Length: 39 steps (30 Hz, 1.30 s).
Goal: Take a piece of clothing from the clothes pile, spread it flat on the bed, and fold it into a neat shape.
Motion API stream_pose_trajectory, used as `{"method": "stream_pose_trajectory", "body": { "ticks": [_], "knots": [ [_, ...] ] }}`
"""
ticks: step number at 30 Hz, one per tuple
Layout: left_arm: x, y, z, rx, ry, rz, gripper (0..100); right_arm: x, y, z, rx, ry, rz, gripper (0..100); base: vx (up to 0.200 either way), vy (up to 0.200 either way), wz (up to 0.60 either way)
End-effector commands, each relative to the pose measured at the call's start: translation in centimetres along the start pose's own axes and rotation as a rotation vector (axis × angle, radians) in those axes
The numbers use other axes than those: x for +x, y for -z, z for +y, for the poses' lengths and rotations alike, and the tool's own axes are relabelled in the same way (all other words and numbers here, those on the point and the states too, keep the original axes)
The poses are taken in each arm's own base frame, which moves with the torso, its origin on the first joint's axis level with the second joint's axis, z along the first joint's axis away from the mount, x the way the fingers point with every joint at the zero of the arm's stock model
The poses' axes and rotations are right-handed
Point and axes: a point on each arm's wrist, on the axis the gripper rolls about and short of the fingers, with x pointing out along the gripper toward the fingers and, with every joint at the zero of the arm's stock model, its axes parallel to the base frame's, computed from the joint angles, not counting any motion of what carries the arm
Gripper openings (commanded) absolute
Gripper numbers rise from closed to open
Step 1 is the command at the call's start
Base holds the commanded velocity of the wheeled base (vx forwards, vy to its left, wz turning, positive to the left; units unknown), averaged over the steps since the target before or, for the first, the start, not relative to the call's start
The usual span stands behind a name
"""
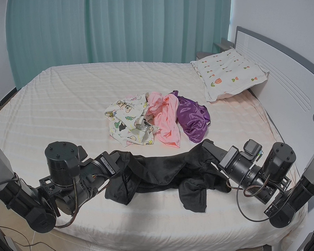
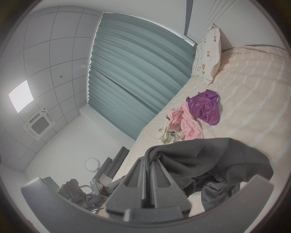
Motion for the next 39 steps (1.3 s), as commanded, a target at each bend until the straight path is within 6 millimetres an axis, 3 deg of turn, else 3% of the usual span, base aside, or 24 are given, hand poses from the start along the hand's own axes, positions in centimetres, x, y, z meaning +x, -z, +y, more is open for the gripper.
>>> {"method": "stream_pose_trajectory", "body": {
  "ticks": [1,7,13,25,39],
  "knots": [
    [-0.2,-0.3,0.2,-0.004,-0.003,-0.008,0,0.1,0.0,0.1,-0.001,-0.009,-0.007,0,0.000,0.200,0.00],
    [-0.6,-0.4,0.4,-0.001,-0.016,-0.015,0,0.1,0.1,0.2,-0.006,-0.013,-0.005,0,0.000,0.200,0.00],
    [-2.7,-1.6,0.0,-0.015,0.025,-0.044,0,-0.4,-0.6,0.9,-0.047,-0.020,-0.043,0,0.000,0.200,0.00],
    [-3.7,-2.7,-0.1,-0.025,0.033,-0.078,0,-0.3,0.3,1.3,-0.046,-0.033,-0.013,0,0.000,0.200,0.00],
    [-3.7,-2.6,-0.1,-0.014,0.019,-0.062,0,-0.2,1.2,2.2,-0.055,-0.053,0.005,0,0.000,0.200,0.00]
  ]
}}
